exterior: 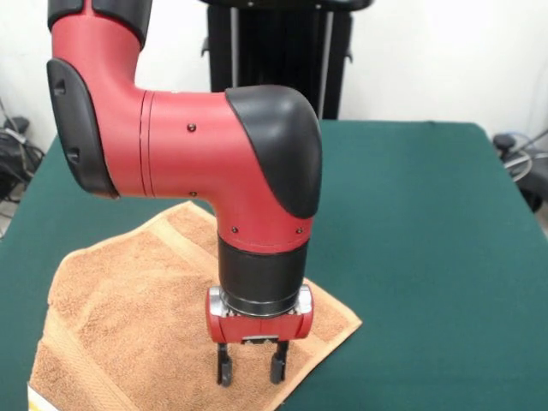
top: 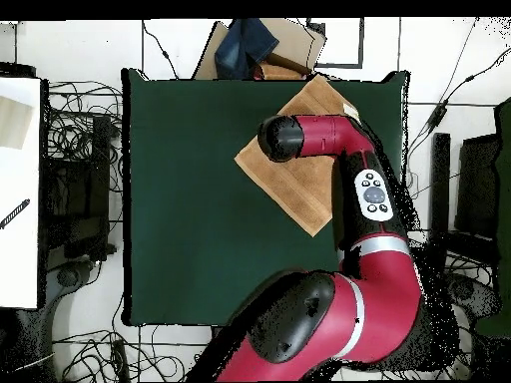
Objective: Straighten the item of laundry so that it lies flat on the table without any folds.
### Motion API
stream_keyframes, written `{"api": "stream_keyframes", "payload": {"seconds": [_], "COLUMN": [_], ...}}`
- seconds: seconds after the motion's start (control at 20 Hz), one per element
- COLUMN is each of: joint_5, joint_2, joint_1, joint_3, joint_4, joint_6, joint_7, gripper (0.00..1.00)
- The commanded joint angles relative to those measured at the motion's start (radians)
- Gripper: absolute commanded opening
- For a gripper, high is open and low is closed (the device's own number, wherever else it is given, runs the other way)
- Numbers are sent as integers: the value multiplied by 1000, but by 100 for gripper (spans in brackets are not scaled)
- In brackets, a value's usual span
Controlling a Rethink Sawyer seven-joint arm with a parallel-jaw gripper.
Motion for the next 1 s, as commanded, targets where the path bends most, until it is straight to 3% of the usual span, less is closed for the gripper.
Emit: {"api": "stream_keyframes", "payload": {"seconds": [0.05,0.3,0.35,0.6,1.0], "joint_5": [-44,-41,-43,-45,-55], "joint_2": [62,101,105,108,87], "joint_1": [-24,-31,-39,-57,-34], "joint_3": [-8,11,22,42,9], "joint_4": [8,-14,-11,4,19], "joint_6": [-51,-83,-92,-123,-144], "joint_7": [-69,-64,-86,-110,-55], "gripper": [100,100,0,0,0]}}
